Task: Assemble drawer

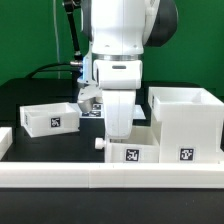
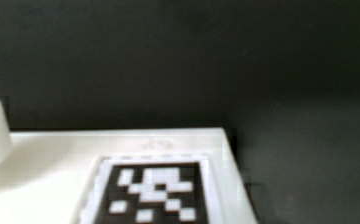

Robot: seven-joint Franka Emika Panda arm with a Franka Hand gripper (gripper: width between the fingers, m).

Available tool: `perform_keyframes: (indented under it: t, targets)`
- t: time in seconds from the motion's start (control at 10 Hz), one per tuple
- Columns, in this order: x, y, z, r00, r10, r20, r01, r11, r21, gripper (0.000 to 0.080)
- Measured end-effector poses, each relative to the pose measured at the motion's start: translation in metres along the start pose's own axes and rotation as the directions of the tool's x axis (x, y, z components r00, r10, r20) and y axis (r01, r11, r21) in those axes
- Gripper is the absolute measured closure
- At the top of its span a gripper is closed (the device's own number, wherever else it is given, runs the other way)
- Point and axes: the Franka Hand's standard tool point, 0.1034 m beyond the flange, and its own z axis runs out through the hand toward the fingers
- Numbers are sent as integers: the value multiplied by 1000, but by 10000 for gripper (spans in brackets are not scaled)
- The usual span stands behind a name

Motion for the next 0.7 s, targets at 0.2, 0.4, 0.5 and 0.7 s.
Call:
perform_keyframes:
  t: [0.2, 0.4, 0.5, 0.7]
  targets:
    - [0, 2, -3, 1000, 0, 1, 0, 1000, -5, 757]
    - [0, 1, -2, 1000, 5, 1, -5, 1000, -2, 757]
    - [0, 0, 0, 1000, 21, 1, -21, 1000, 2, 757]
    - [0, -1, 3, 1000, 27, 0, -27, 1000, 5, 757]
